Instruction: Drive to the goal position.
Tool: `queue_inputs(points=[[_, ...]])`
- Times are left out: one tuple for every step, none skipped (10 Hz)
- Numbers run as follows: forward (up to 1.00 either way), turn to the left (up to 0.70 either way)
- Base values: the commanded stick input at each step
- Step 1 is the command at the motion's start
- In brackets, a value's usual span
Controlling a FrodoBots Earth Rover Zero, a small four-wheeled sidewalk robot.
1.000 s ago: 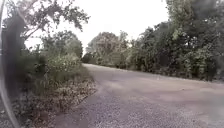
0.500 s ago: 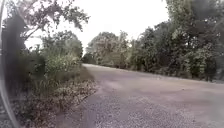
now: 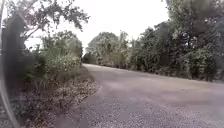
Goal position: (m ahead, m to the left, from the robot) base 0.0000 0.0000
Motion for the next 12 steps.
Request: queue_inputs(points=[[0.05,0.0],[0.05,0.0],[0.05,0.0],[0.06,0.0],[0.06,0.0],[0.06,0.0],[0.05,0.0],[0.05,0.0],[0.05,0.0],[0.05,0.0],[0.05,0.0],[0.05,0.0]])
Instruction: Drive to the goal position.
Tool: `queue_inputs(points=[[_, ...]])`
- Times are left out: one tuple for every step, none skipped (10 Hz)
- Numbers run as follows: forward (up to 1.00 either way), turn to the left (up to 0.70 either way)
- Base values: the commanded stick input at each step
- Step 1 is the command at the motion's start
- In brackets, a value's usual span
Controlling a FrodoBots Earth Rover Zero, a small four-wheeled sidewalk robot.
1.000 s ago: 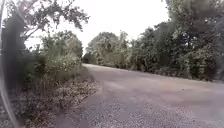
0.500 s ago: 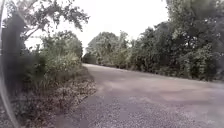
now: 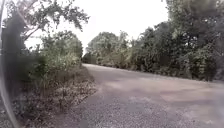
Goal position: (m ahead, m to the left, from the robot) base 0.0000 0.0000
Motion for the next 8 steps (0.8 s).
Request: queue_inputs(points=[[0.05,0.0],[0.05,0.0],[0.05,0.0],[0.05,0.0],[0.06,0.0],[0.06,0.0],[0.06,0.0],[0.06,0.0]])
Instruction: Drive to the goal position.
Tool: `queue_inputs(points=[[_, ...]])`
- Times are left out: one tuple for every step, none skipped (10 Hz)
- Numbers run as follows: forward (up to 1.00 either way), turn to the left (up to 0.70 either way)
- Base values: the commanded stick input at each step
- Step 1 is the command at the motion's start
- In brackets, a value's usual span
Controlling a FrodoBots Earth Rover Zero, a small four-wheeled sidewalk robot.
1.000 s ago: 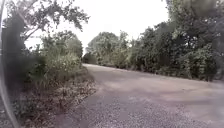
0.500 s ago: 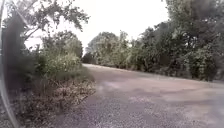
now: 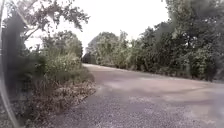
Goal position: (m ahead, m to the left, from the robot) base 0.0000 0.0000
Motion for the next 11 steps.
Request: queue_inputs(points=[[0.06,0.0],[0.05,0.0],[0.05,0.0],[0.05,0.0],[0.05,0.0],[0.05,0.0],[0.05,0.0],[0.05,0.0],[0.05,0.0],[0.05,0.0],[0.05,0.0]])
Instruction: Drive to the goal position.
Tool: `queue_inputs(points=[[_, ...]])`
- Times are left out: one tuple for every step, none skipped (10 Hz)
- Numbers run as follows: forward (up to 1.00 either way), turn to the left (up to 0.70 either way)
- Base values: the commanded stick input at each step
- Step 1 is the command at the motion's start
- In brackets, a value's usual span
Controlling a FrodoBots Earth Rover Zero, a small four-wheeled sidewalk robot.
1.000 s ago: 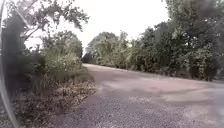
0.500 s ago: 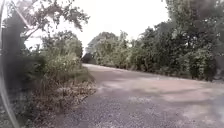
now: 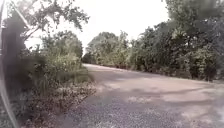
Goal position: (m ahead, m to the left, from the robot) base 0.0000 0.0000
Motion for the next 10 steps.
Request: queue_inputs(points=[[0.05,0.0],[0.06,0.0],[0.06,0.0],[0.05,0.0],[0.05,0.0],[0.05,0.0],[0.06,0.0],[0.06,0.0],[0.06,0.0],[0.06,0.0]])
